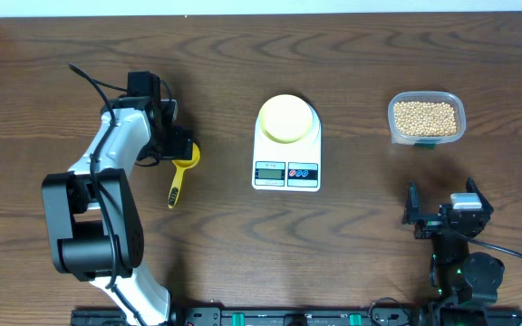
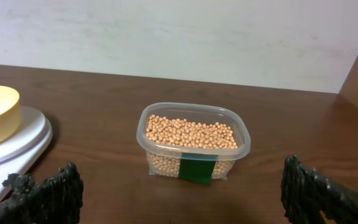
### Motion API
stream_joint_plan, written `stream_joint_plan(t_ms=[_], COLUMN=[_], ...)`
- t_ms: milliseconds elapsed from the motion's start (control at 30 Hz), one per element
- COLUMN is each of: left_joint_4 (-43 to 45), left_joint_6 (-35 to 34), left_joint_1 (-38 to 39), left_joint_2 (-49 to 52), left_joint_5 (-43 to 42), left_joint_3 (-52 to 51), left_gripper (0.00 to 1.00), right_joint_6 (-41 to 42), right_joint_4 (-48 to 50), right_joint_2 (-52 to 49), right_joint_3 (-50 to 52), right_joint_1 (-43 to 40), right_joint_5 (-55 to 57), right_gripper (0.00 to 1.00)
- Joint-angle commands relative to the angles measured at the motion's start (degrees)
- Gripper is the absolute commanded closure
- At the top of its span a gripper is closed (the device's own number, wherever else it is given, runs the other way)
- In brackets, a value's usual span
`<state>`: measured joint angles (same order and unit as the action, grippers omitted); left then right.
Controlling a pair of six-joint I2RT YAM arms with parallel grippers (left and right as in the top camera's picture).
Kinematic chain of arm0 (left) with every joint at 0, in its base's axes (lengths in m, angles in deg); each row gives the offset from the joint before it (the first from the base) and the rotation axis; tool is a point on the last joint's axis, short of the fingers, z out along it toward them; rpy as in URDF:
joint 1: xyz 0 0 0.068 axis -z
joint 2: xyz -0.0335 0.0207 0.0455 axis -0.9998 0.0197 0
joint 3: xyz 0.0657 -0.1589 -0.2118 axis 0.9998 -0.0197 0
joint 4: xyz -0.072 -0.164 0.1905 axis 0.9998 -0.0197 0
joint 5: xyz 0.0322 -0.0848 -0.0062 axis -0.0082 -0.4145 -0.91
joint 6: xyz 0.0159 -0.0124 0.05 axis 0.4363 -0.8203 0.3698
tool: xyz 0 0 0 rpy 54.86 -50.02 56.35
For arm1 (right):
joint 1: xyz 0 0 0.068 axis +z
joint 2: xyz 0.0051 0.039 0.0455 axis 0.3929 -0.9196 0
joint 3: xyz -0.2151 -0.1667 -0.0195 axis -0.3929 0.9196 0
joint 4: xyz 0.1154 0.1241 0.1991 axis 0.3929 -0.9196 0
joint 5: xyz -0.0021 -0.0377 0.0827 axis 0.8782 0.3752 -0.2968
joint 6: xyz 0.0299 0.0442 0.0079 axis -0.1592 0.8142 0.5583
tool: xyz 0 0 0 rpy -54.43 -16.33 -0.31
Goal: Scoop item into bowl and weigh 50g on scale
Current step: 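Close the left gripper on the yellow scoop rim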
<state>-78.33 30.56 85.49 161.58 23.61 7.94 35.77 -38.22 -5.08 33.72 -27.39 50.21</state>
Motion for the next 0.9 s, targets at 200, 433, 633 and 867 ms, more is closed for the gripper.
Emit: stream_joint_plan(t_ms=[200, 433, 633, 867], left_joint_4=[0.07, 0.09, 0.11, 0.33], left_joint_6=[0.79, 0.76, 0.76, 0.79], left_joint_1=[-0.20, -0.20, -0.20, -0.20], left_joint_2=[2.27, 2.38, 2.38, 2.38], left_joint_5=[-0.50, -0.52, -0.55, -0.52], left_joint_3=[-1.25, -1.33, -2.08, -3.02], left_gripper=[0.11, 0.11, 0.11, 0.11], right_joint_6=[0.66, 0.66, 0.66, 0.66], right_joint_4=[-0.26, -0.26, -0.26, -0.26], right_joint_2=[0.46, 0.46, 0.46, 0.46], right_joint_3=[0.07, 0.07, 0.07, 0.07], right_joint_1=[0.22, 0.22, 0.22, 0.22], right_joint_5=[0.66, 0.66, 0.66, 0.66], right_gripper=[0.01, 0.01, 0.01, 0.01])
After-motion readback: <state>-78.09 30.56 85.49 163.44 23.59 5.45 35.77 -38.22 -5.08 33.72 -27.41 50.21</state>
